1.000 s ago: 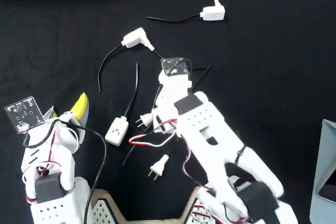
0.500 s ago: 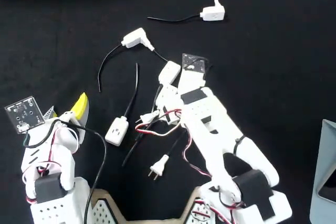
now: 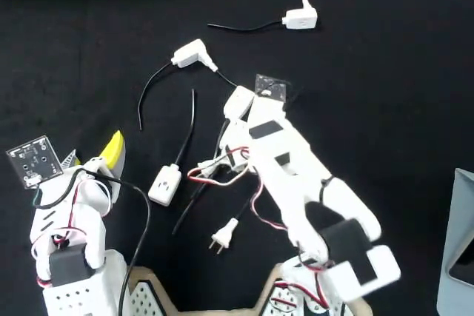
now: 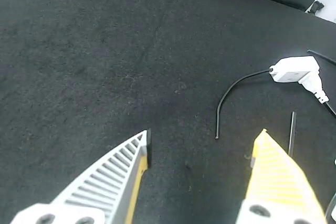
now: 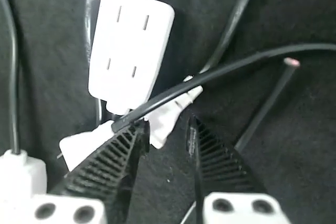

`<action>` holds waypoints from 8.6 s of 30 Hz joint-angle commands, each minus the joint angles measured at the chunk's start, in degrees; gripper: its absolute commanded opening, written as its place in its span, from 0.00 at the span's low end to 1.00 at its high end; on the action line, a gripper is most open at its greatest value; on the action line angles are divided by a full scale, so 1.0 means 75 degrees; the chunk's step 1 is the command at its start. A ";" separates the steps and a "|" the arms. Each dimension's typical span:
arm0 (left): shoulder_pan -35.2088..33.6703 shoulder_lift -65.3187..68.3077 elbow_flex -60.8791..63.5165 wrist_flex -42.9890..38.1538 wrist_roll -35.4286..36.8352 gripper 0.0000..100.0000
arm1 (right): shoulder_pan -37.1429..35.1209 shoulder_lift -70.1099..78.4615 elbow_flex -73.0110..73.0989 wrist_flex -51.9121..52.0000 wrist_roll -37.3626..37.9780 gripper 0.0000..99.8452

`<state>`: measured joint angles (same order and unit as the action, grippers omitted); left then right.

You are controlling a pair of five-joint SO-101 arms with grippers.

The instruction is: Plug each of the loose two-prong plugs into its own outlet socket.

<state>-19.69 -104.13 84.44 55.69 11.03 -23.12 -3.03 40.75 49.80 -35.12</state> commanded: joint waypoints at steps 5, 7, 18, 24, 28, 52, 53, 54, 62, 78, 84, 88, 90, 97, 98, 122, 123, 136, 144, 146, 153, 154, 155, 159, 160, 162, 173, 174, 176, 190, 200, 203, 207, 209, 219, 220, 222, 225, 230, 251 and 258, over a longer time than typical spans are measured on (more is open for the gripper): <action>-0.0018 -0.0059 -0.0029 -0.0164 -0.0059 0.31 | 0.0059 0.0639 -0.0779 -0.0047 -0.0234 0.13; -0.0018 -0.0059 -0.0029 -0.0164 -0.0059 0.31 | -0.0035 0.0733 -0.0850 -0.0035 -0.0293 0.13; -0.0018 -0.0059 -0.0018 -0.0164 -0.0070 0.31 | -0.0316 0.0979 -0.0838 -0.0035 -0.0305 0.13; -0.0018 -0.0059 -0.0018 -0.0152 -0.0070 0.31 | -0.0305 0.0873 -0.0990 0.0293 -0.0223 0.04; -0.0006 -0.0059 -0.0029 -0.0059 -0.0070 0.31 | -0.0270 0.0580 -0.1084 0.0551 0.0281 0.01; 0.0463 -0.0059 -0.0029 -0.0070 -0.0070 0.31 | 0.0598 -0.6617 -0.1084 0.3622 0.4044 0.01; 0.0463 -0.0059 -0.0041 -0.0094 -0.0070 0.31 | 0.0598 -0.6793 -0.1084 0.3599 0.4138 0.01; 0.0463 -0.0059 -0.0064 -0.0105 -0.0070 0.31 | 0.0598 -0.6968 -0.1084 0.3552 0.4196 0.01; 0.1073 -0.0059 -0.0838 -0.0387 0.0000 0.31 | 0.0551 -0.8281 -0.1073 0.2497 0.4243 0.01; 0.2467 -0.0059 -0.2421 -0.0340 0.0586 0.31 | -0.2168 -0.9594 0.2409 -0.0492 0.4442 0.01; 0.3370 -0.0059 -0.2385 -0.0305 0.0340 0.31 | -0.2696 -0.9582 0.2925 -0.1020 0.4841 0.01; 0.3991 -0.0059 -0.2608 0.0117 -0.0481 0.31 | -0.2719 -0.9571 0.2971 -0.0996 0.4876 0.01; 0.4132 -0.0059 -0.2831 0.0399 -0.0645 0.31 | -0.2708 -0.9571 0.2995 -0.0985 0.4876 0.01; 0.4835 -0.0059 -0.3311 0.0856 -0.1090 0.31 | -0.2708 -0.9571 0.2983 -0.0762 0.4876 0.01; 0.4859 -0.0059 -0.3288 0.0856 -0.1102 0.31 | -0.2708 -0.9571 0.2983 -0.0715 0.4876 0.01; 0.1717 0.2157 -0.2374 0.0856 -0.2790 0.31 | 0.0539 -0.7578 0.3358 -0.1371 0.4360 0.01; 0.1858 0.2555 -0.2444 0.0856 -0.3024 0.31 | 0.0610 -0.7344 0.3358 -0.1547 0.4255 0.01; 0.3757 0.6599 -0.2479 0.0785 -0.3903 0.31 | 0.1371 -0.5867 0.3335 -0.2579 0.4173 0.01; 0.3370 0.7783 -0.2421 -0.0246 -0.3903 0.31 | 0.1360 -0.5855 0.3358 -0.2579 0.4161 0.01; 0.3417 0.7912 -0.2491 -0.0281 -0.3892 0.31 | 0.1360 -0.5855 0.3370 -0.2579 0.4161 0.01; 0.3968 0.7936 -0.2807 -0.0281 -0.3645 0.31 | 0.1360 -0.5855 0.3382 -0.2567 0.4161 0.01; 0.4085 0.7971 -0.2796 -0.0281 -0.3575 0.31 | 0.1371 -0.5855 0.3382 -0.2567 0.4161 0.01; 0.4226 0.7971 -0.2760 -0.0281 -0.3552 0.31 | 0.1371 -0.5855 0.3382 -0.2567 0.4161 0.01; 0.4519 0.7971 -0.2632 -0.0293 -0.3516 0.31 | 0.1371 -0.5855 0.3382 -0.2567 0.4161 0.01; 0.4507 0.7982 -0.2620 -0.0293 -0.3516 0.31 | 0.1371 -0.5855 0.3382 -0.2555 0.4161 0.01; 0.4460 0.7982 -0.2573 -0.0293 -0.3516 0.31 | 0.1360 -0.5843 0.3382 -0.2555 0.4161 0.01; 0.3018 0.7994 -0.2069 -0.0504 -0.4255 0.31 | 0.1348 -0.5820 0.3382 -0.2532 0.4161 0.01; 0.2913 0.8006 -0.2022 -0.0504 -0.4337 0.31 | 0.1348 -0.5820 0.3382 -0.2532 0.4161 0.01; 0.2796 0.8135 -0.1999 -0.0504 -0.4372 0.31 | 0.1348 -0.5820 0.3382 -0.2520 0.4161 0.01; 0.3065 0.9061 -0.5468 0.1653 -0.4044 0.07 | 0.1348 -0.5808 0.3393 -0.2520 0.3950 0.01; 0.3100 1.1452 -0.6406 0.2168 -0.3997 0.21 | 0.1360 -0.5808 0.3393 -0.2508 0.3950 0.01; 0.3112 1.1475 -0.6359 0.2145 -0.3997 0.20 | 0.1360 -0.5808 0.3393 -0.2508 0.3950 0.01; 0.3604 1.1475 -0.6277 0.2192 -0.3974 0.19 | 0.1371 -0.5808 0.3393 -0.2508 0.3950 0.01; 0.3968 1.1475 -0.6125 0.2133 -0.3727 0.19 | 0.1383 -0.5808 0.3393 -0.2508 0.3962 0.01; 0.4190 1.1569 -0.4870 0.0762 -0.3411 0.20 | 0.1383 -0.5808 0.3393 -0.2508 0.3962 0.01; 0.4038 1.1569 -0.4741 0.0633 -0.3423 0.20 | 0.1383 -0.5808 0.3393 -0.2508 0.3962 0.01; 0.3616 1.1569 -0.4577 0.0399 -0.3575 0.20 | 0.1383 -0.5808 0.3393 -0.2508 0.3962 0.01; 0.2889 1.1581 -0.4495 0.0188 -0.4138 0.20 | 0.1383 -0.5808 0.3393 -0.2508 0.3962 0.01; 0.2139 1.1558 -0.4730 0.0281 -0.4513 0.20 | 0.1383 -0.5808 0.3393 -0.2508 0.3962 0.01; 0.1682 1.1569 -0.7262 0.2520 -0.4935 0.20 | 0.1360 -0.5808 0.3405 -0.2508 0.3950 0.01; 0.1694 1.1569 -0.5691 0.0961 -0.4911 0.29 | 0.1348 -0.5808 0.3464 -0.2508 0.3962 0.01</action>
<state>-7.21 -16.84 37.23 69.14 -25.45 -13.63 -46.73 67.21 31.69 -4.88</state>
